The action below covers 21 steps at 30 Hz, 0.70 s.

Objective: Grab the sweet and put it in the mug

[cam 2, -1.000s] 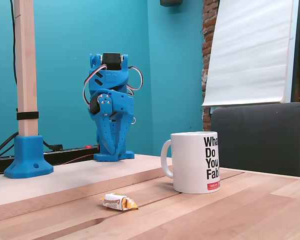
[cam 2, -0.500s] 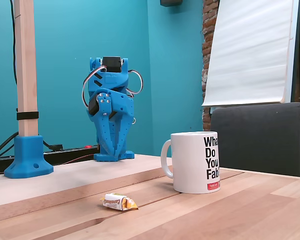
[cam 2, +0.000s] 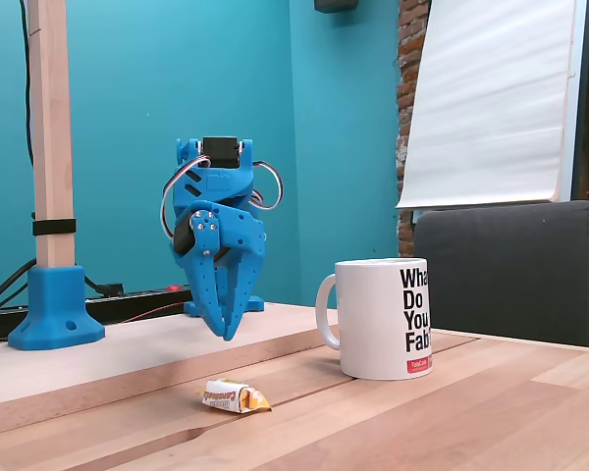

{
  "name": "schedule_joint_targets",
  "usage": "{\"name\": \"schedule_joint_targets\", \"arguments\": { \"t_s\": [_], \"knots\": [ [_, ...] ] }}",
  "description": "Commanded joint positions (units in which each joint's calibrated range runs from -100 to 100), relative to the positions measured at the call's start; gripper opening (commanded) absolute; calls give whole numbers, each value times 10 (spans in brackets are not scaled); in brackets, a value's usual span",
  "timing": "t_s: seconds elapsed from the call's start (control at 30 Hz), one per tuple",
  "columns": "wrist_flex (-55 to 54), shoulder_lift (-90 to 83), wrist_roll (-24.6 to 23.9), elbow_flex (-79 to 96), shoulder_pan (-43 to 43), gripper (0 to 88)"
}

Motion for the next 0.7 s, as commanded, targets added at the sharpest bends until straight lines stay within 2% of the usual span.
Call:
{"name": "schedule_joint_targets", "arguments": {
  "t_s": [0.0,0.67],
  "knots": [
    [-8,-4,0,-32,0,0],
    [-8,1,0,-31,-30,0]
  ]
}}
